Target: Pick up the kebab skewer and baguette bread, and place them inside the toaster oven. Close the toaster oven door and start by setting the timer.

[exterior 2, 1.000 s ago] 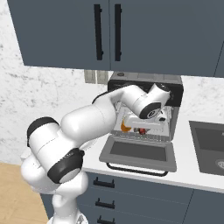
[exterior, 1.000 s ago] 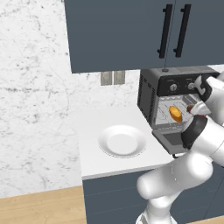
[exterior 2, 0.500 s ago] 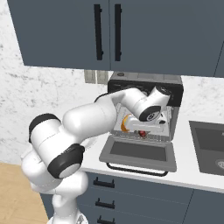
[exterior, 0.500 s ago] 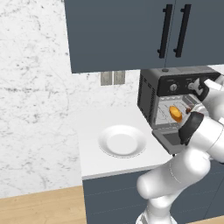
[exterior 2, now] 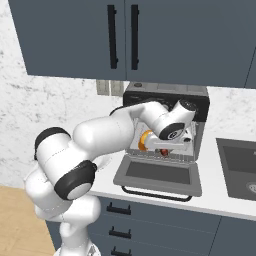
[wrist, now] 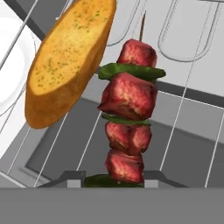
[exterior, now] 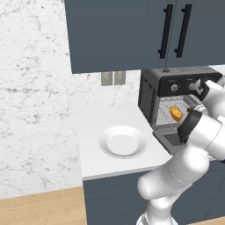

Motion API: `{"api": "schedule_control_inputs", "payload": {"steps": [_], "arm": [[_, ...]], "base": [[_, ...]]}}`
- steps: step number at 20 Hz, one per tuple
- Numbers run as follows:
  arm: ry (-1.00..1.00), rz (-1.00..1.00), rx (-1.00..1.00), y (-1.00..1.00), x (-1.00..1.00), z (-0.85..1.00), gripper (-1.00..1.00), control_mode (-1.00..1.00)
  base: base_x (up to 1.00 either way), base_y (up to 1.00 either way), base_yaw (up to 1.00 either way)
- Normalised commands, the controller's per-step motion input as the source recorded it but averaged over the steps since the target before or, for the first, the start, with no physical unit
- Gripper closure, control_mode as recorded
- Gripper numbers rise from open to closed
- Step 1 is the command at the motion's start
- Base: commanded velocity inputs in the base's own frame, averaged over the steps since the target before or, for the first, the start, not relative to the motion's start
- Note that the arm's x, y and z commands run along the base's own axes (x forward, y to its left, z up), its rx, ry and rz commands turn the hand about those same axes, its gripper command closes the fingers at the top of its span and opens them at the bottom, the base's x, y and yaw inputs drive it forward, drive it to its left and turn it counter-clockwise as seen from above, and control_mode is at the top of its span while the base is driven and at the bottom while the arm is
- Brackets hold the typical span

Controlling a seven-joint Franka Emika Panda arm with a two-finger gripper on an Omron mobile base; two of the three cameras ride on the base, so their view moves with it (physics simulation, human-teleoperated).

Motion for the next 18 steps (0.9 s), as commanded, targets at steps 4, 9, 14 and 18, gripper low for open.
{"api": "schedule_control_inputs", "payload": {"steps": [4,9,14,18], "arm": [[-0.03,0.00,0.00,-0.08,0.10,-0.06,-1.00,-1.00],[-0.03,0.00,0.00,-0.09,0.05,-0.03,-1.00,-1.00],[-0.05,0.00,0.00,-0.14,0.01,0.00,-1.00,-1.00],[-0.07,0.00,0.00,-0.04,0.00,0.00,-1.00,-1.00]], "base": [[0.00,0.00,0.00],[0.00,0.00,0.00],[0.00,0.00,0.00],[0.00,0.00,0.00]]}}
